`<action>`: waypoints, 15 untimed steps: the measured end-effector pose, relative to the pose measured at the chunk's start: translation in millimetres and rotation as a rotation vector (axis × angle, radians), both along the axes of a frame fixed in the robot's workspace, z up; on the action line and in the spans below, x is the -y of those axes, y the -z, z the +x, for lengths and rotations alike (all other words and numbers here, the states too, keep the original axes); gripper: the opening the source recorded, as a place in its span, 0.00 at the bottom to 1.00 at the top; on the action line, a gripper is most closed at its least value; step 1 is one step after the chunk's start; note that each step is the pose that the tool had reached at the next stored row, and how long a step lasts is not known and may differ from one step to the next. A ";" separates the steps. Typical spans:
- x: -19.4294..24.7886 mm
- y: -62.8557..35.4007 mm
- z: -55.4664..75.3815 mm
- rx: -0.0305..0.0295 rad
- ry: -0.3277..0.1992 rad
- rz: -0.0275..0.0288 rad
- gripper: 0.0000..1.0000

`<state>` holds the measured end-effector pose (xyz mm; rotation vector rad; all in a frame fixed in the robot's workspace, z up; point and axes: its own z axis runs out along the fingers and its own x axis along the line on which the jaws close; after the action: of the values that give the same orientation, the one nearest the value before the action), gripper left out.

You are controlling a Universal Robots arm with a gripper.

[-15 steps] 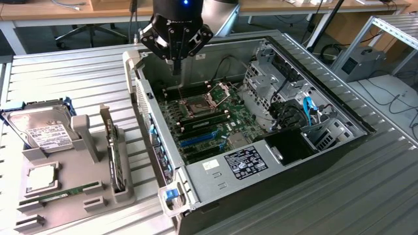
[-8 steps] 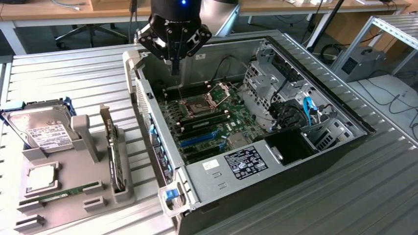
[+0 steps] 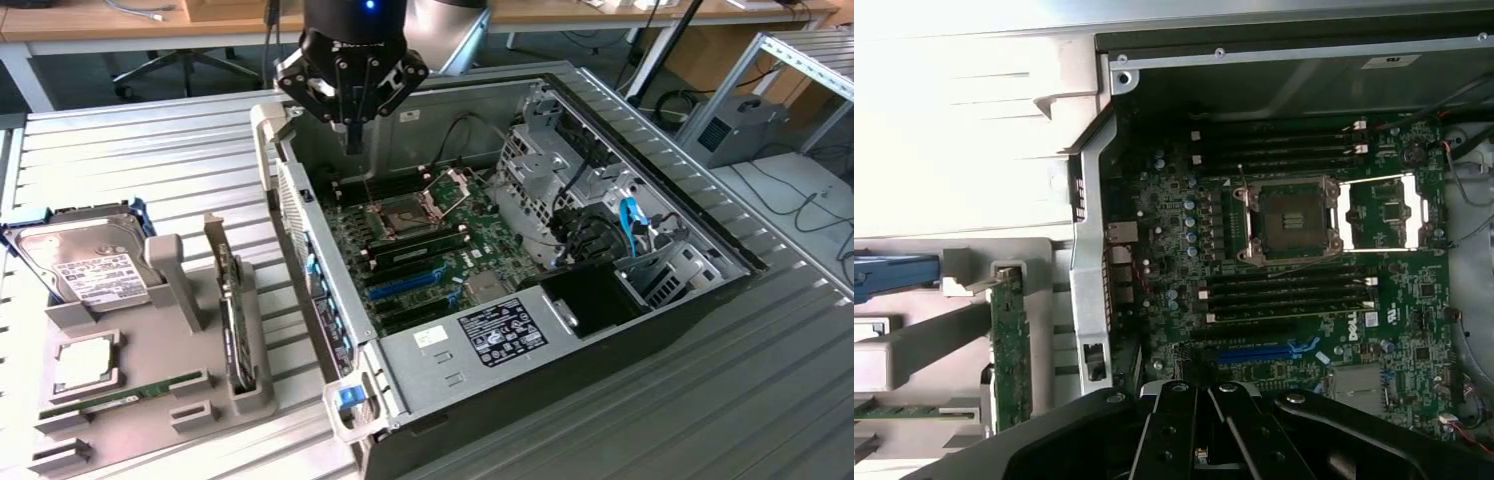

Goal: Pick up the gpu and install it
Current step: 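Reach for the gpu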

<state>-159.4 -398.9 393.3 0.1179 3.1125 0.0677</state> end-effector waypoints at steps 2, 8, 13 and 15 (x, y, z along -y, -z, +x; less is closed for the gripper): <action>0.0 0.0 -0.6 0.0000 0.000 -0.0001 0.11; 0.0 0.0 -2.6 0.0000 0.000 0.0000 0.11; 0.0 0.0 -4.2 0.0000 0.000 -0.0001 0.11; 0.0 0.0 -4.8 0.0000 0.000 0.0000 0.11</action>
<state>-164.1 -398.9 393.3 0.1178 3.1125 0.0677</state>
